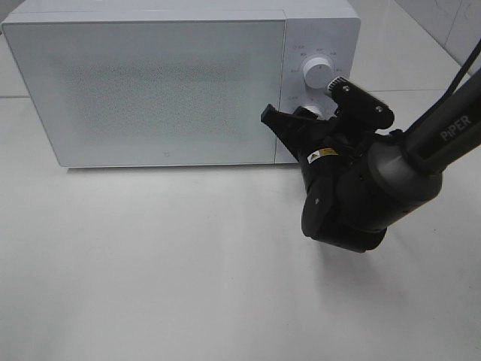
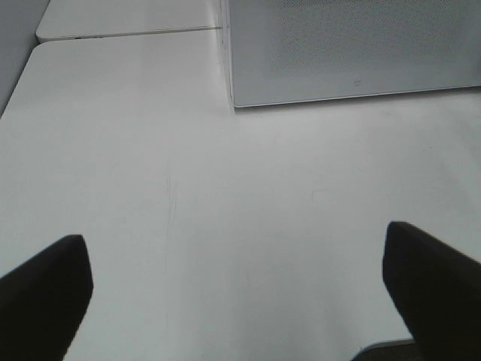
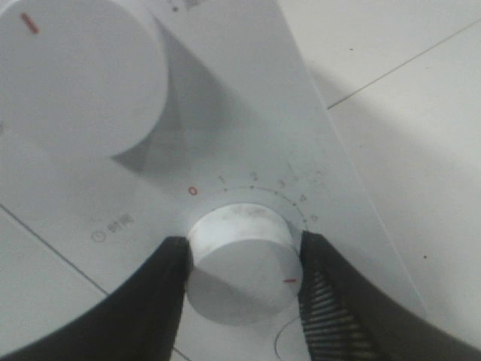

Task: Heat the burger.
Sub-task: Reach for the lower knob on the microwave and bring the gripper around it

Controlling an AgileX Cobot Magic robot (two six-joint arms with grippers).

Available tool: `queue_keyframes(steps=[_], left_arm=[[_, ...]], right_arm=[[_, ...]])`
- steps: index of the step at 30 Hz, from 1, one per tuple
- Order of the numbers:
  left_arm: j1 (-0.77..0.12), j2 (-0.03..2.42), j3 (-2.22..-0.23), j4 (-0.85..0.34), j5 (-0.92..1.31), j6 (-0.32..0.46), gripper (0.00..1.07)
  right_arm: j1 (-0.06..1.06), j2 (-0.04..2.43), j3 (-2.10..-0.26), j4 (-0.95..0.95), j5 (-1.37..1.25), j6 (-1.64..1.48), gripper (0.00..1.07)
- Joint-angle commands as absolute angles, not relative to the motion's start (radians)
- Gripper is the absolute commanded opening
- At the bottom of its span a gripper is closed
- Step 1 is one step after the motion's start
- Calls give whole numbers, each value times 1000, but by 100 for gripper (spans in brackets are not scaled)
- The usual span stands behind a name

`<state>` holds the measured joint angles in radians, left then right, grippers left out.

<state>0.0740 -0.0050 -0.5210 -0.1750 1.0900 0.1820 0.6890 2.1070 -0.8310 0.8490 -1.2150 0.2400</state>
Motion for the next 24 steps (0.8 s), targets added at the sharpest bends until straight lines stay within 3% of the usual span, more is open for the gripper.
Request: queue_keyframes(steps=[1, 24], left_arm=[[77, -31, -519, -180, 1075, 177, 98], [77, -31, -519, -180, 1075, 177, 98]], right_arm=[[698, 2106, -854, 676, -1398, 402, 0], [698, 2106, -854, 635, -1399, 1095, 0]])
